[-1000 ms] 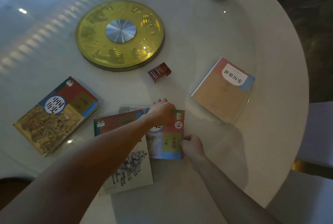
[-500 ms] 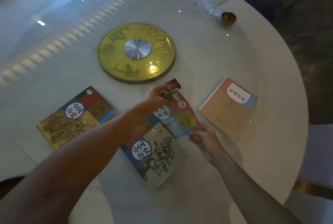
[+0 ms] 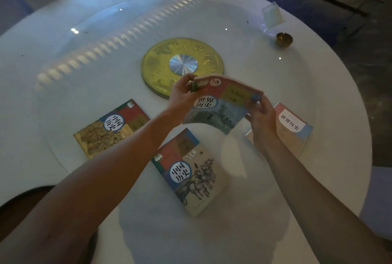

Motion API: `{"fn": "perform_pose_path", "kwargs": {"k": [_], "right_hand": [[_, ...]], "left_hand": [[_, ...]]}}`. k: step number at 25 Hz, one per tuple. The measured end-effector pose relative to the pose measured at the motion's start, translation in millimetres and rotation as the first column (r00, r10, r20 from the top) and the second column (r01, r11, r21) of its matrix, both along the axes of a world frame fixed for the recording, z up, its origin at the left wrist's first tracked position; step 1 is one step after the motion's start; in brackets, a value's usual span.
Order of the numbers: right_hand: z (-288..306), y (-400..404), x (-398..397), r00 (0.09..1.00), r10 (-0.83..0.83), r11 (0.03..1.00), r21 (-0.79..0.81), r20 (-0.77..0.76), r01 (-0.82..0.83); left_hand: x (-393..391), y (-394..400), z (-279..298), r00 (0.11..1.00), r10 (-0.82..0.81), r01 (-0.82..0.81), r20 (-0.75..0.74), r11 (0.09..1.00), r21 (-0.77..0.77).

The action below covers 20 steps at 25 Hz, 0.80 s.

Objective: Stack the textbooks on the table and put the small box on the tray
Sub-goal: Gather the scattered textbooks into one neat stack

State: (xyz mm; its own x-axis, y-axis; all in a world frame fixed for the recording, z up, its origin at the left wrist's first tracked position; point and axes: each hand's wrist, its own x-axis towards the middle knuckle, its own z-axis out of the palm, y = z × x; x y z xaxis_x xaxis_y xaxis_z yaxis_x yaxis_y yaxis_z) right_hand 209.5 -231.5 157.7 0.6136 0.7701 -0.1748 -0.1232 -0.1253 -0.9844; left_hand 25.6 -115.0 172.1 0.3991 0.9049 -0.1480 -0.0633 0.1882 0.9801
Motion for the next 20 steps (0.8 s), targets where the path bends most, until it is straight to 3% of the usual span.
{"fn": "perform_pose_path", "kwargs": {"k": [4, 9, 12, 16, 20], "right_hand": [[19.6, 16.5, -0.2, 0.980, 0.125, 0.988, -0.107, 0.156, -0.109], [-25.4, 8.2, -17.1, 0.923, 0.359, 0.884, -0.369, 0.138, -0.288], [-60.9, -1.6, -34.1, 0.902, 0.410, 0.835, -0.453, 0.135, -0.312], [-114.1, -14.8, -45.2, 0.847, 0.518, 0.727, -0.583, 0.117, -0.364], [-153.7, -23.6, -52.2, 0.770, 0.622, 0.632, -0.669, 0.137, -0.391]], "left_hand": [[-29.6, -4.9, 5.8, 0.985, 0.135, -0.115, 0.108, 0.978, -0.176], [-68.6, -32.3, -32.0, 0.939, 0.326, -0.251, 0.107, 0.865, -0.434], [-83.2, -60.3, -63.3, 0.923, 0.384, -0.339, -0.015, 0.797, -0.500], [-100.4, -103.6, -120.4, 0.879, 0.388, -0.475, -0.276, 0.761, -0.443], [-108.0, -143.8, -159.3, 0.849, 0.379, -0.522, -0.369, 0.712, -0.469]]}}
